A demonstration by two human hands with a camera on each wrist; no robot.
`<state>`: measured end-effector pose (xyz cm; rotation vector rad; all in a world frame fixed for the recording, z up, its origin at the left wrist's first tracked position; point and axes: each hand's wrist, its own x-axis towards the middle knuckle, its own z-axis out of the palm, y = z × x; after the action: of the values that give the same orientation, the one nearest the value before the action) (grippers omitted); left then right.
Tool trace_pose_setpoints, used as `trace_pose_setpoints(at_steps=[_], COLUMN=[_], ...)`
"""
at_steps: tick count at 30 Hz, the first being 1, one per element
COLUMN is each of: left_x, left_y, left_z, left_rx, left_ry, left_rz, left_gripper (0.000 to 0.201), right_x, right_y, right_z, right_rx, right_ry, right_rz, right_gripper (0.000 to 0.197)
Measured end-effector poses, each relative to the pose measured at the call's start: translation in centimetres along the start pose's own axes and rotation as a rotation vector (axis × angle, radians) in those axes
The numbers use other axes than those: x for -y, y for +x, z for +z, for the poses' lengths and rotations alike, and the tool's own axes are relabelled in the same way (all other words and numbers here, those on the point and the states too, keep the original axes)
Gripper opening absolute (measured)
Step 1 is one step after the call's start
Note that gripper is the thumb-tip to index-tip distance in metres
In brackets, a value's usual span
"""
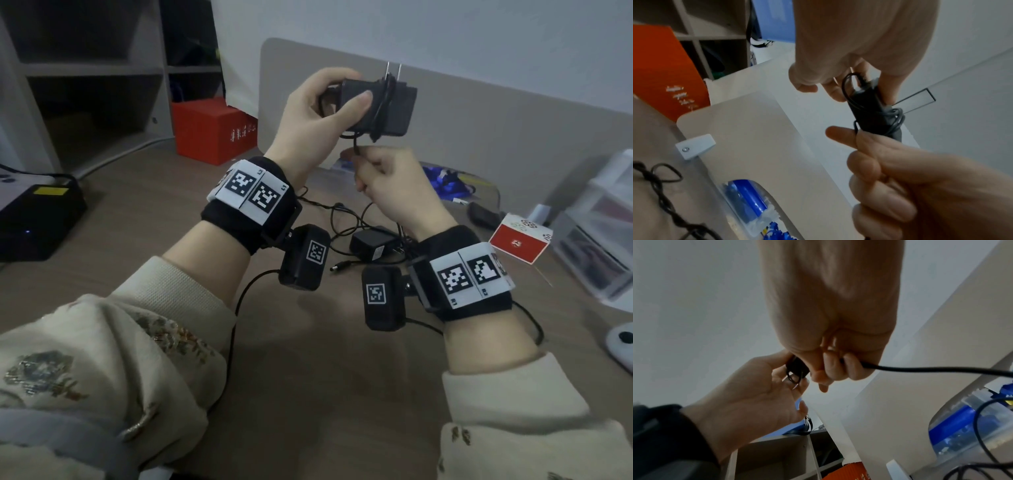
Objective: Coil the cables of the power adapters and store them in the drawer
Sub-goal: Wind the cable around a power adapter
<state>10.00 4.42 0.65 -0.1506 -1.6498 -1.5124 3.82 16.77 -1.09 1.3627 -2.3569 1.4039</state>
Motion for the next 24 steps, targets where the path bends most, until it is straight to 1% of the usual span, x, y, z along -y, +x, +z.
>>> trace_pose_setpoints(at_steps=[3,6,9,11,15,17,19,21,24], left_x=[0.7,1.3,1.5,1.2,1.0,1.1,1.2,1.2,1.3], left_y=[0.1,0.2,0.4,0.4,0.4,0.4,0.3,0.2,0.0], left_z=[-0.2,-0.7,-1.1,-1.2,-1.0,-1.0,-1.0,-1.0,-0.9], left_rx=[-0.073,-0.132,-0.144,-0.142,-0.090,-0.069,-0.057,-0.020,0.070], left_ry=[0.109,0.268,0.373,0.398,0.537,0.679,0.868,1.002,1.100], left_rz=[0.004,-0.025,-0.054,-0.068,-0.057,-0.027,0.033,0.104,0.168], left_gripper=[0.016,0.016,0.015,0.015,0.017,0.019,0.021,0.024,0.026], right_x=[0.1,0.4,0.6,0.4,0.0,-0.1,-0.1,-0.1,-0.2], right_y=[-0.1,-0.3,-0.4,-0.3,-0.2,-0.2,-0.2,-0.2,-0.4], right_z=[-0.2,-0.9,-1.7,-2.1,-2.7,-2.8,-2.9,-2.9,-3.0], right_rx=[0.062,0.089,0.015,-0.048,-0.074,-0.062,-0.055,-0.062,-0.066], right_ry=[-0.083,-0.110,-0.124,-0.105,-0.065,-0.065,-0.078,-0.141,-0.262], right_rz=[-0.005,-0.032,-0.055,-0.062,-0.067,-0.068,-0.068,-0.074,-0.068], right_gripper=[0.037,0.034,0.024,0.022,0.021,0.019,0.019,0.022,0.015])
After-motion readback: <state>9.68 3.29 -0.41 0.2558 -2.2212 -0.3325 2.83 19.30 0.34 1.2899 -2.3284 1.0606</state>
